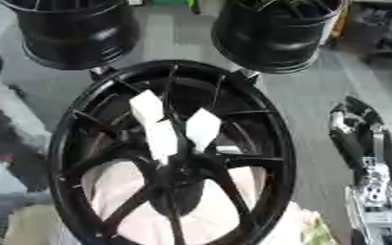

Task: Pull the pin out of the wheel hub.

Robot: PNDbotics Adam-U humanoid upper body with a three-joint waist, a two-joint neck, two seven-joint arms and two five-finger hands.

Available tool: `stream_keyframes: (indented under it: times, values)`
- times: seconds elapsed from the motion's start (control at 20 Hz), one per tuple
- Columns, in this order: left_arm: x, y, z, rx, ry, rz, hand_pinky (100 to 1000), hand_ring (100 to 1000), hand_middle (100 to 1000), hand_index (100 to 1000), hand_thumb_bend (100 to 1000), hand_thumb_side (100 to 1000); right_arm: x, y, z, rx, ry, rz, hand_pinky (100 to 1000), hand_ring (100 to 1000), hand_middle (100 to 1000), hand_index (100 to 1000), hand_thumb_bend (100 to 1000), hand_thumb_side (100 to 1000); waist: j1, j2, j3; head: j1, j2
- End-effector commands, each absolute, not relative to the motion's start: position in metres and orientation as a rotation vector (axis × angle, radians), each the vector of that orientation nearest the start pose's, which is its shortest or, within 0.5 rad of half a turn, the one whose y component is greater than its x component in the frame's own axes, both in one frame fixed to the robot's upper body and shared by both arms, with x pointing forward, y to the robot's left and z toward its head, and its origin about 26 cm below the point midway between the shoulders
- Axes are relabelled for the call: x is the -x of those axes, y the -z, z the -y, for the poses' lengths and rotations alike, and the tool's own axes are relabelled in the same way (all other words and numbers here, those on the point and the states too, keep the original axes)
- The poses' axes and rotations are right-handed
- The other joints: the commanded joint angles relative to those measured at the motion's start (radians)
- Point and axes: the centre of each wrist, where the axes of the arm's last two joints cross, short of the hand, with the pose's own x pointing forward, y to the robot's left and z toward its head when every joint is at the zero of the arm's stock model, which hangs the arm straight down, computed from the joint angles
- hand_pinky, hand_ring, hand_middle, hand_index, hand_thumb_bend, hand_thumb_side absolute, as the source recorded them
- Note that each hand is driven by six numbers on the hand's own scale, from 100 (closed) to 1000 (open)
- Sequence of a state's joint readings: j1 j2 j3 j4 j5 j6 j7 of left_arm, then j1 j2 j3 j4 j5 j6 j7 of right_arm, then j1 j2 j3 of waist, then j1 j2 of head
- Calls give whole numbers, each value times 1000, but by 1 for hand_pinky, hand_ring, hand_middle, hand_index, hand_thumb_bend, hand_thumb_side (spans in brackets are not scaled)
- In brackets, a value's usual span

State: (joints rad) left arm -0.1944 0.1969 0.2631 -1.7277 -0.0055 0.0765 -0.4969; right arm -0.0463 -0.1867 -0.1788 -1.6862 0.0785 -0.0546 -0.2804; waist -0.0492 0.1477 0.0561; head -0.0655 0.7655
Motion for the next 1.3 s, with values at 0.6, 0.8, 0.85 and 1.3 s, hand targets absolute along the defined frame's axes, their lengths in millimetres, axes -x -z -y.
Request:
stream_keyframes:
  times: [0.6, 0.8, 0.85, 1.3]
  values:
    - [-349, -258, -382, -351, 892, 2163, 720, 711, 684, 780, 100, 508, -283, -56, 333, 583, 123, 1814, 568, 610, 701, 813, 100, 443, 25, -22, -24, 0, 5]
    - [-362, -297, -384, -454, 1226, 2184, 733, 714, 692, 796, 100, 412, -283, -56, 334, 585, 109, 1812, 568, 610, 701, 813, 100, 443, 32, -27, -33, -1, 5]
    - [-365, -307, -382, -474, 1331, 2183, 743, 718, 699, 805, 100, 369, -283, -56, 334, 584, 103, 1812, 568, 610, 701, 813, 100, 442, 34, -29, -36, 0, 5]
    - [-407, -331, -325, -456, 2093, 2052, 764, 735, 720, 830, 181, 337, -281, -54, 339, 596, 67, 1798, 568, 609, 701, 813, 100, 440, 56, -44, -52, -1, 5]
